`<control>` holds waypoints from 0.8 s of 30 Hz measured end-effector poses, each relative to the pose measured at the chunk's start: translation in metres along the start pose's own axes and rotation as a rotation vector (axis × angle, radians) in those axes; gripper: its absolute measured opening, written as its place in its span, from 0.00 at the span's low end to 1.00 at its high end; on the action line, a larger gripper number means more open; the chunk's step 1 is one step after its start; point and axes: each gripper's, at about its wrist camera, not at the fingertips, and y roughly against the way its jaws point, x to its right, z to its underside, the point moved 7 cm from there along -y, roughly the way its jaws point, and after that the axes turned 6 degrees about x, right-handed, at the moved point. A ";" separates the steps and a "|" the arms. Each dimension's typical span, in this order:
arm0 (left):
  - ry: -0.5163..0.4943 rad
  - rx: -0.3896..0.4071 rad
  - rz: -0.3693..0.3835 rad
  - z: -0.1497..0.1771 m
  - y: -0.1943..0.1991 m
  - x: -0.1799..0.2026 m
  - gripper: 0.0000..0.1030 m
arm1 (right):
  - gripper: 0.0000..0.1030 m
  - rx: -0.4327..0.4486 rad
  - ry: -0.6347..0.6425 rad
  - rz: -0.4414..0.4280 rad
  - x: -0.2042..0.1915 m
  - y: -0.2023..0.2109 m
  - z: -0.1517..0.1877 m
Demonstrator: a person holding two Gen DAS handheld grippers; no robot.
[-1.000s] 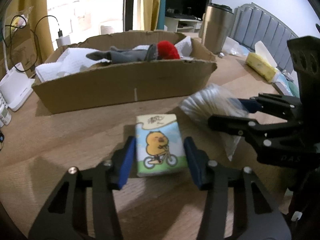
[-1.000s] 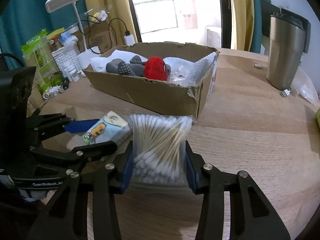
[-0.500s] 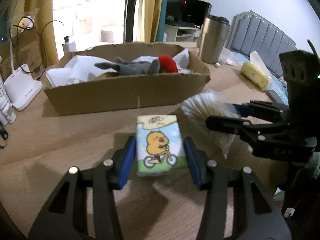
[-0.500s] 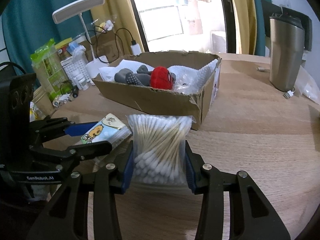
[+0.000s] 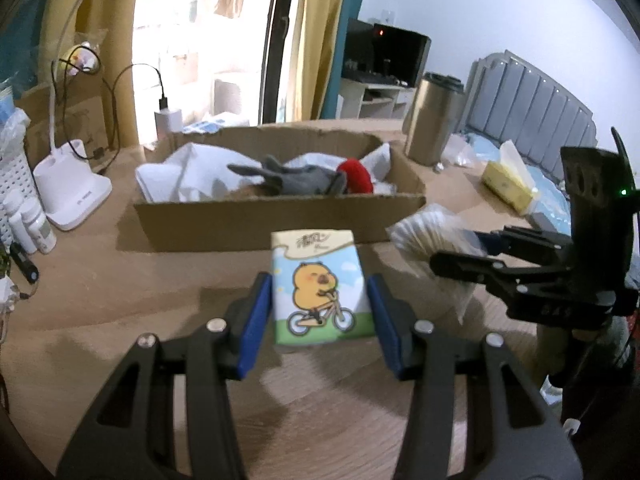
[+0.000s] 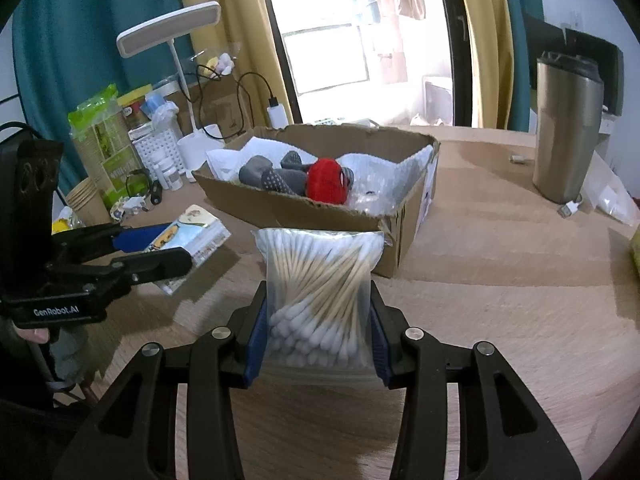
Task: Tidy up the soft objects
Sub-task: 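Carry the tissue pack and cotton swab bag with both tools over the box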
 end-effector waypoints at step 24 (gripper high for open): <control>-0.022 0.126 -0.025 -0.041 0.020 -0.028 0.49 | 0.45 0.072 0.043 0.028 0.000 0.004 -0.041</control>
